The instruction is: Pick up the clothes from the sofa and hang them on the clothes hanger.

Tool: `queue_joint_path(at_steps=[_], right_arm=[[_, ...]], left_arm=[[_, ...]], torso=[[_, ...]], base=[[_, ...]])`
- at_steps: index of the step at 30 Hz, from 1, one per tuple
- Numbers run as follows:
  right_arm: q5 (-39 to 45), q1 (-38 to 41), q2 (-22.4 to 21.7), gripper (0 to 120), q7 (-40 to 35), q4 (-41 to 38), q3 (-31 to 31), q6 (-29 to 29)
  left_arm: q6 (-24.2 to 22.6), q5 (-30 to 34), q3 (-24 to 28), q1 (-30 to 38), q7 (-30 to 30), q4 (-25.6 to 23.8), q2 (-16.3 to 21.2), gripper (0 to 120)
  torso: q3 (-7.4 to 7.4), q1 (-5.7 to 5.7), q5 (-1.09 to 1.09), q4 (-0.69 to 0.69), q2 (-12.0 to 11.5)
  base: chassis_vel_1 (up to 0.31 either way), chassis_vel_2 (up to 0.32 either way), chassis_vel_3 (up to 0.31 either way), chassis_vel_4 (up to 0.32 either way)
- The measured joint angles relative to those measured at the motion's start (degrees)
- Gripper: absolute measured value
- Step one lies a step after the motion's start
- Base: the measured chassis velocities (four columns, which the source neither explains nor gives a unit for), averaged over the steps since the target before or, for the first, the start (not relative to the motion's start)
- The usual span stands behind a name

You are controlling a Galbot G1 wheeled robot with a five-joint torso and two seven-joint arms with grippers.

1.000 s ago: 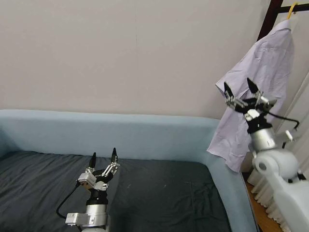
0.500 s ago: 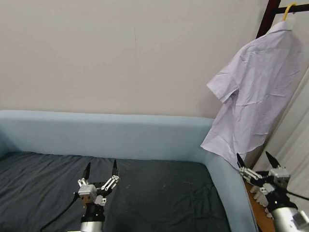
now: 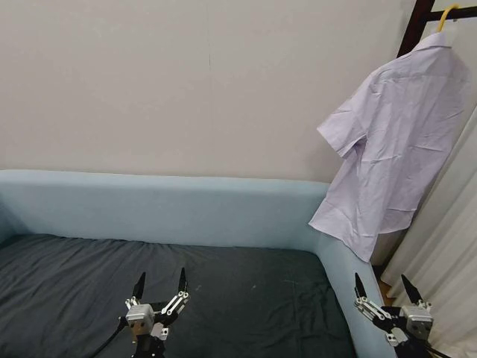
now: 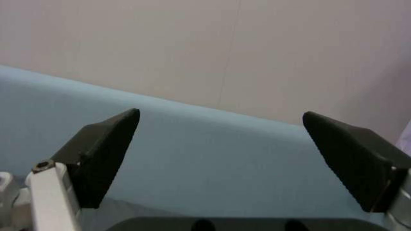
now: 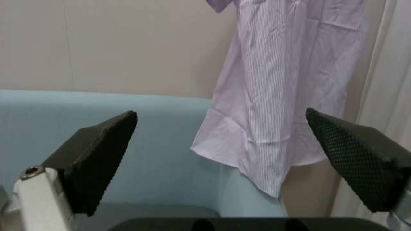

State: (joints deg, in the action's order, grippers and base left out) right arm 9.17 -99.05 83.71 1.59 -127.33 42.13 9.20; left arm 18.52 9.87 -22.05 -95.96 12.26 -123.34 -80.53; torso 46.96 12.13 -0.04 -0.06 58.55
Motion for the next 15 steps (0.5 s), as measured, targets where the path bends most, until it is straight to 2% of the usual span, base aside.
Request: queue_joint_path(at_steps=[15], right_arm=[[0.3,0.5,-0.4,100,0.0,0.3,-0.1,0.0]], left_arm=[[0.0,0.2,0.0,0.2,-0.2,0.0,0.0,100]], torso=[[0.0,0.0,0.01,0.0,0.0]], base=[[0.0,0.0,0.0,0.0]])
